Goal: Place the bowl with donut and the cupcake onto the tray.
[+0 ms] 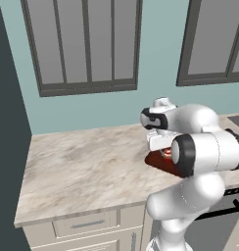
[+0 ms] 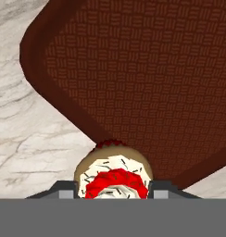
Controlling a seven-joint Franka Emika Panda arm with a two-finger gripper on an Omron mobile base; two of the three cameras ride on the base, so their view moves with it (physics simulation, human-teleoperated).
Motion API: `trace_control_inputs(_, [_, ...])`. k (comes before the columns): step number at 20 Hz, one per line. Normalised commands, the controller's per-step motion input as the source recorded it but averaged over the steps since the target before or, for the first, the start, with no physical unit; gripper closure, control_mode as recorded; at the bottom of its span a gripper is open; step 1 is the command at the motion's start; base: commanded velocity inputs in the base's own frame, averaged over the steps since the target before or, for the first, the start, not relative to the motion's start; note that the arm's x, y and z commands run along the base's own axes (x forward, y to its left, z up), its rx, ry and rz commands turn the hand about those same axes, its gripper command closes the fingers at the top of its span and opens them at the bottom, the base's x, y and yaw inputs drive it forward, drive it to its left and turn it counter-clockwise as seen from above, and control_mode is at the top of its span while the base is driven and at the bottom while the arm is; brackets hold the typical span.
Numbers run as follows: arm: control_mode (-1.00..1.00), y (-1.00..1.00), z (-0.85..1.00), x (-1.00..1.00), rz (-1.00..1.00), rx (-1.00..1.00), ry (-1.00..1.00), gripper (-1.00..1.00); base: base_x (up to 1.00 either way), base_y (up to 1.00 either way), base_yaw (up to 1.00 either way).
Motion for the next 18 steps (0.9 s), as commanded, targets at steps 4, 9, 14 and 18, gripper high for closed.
trace_control_inputs(4, [-1.0, -0.05, -0.17, 0.14, 0.1, 0.0, 0.0, 1.0, 0.0, 0.0, 0.0])
trace_control_inputs(9, [-1.0, -0.1, -0.21, 0.17, 0.11, 0.0, 0.0, 1.0, 0.0, 0.0, 0.0])
trace_control_inputs(14, [-1.0, -0.09, -0.19, 0.17, 0.1, 0.0, 0.0, 1.0, 0.0, 0.0, 0.0])
trace_control_inputs(18, [-1.0, -0.04, -0.2, 0.15, 0.09, 0.0, 0.0, 1.0, 0.0, 0.0, 0.0])
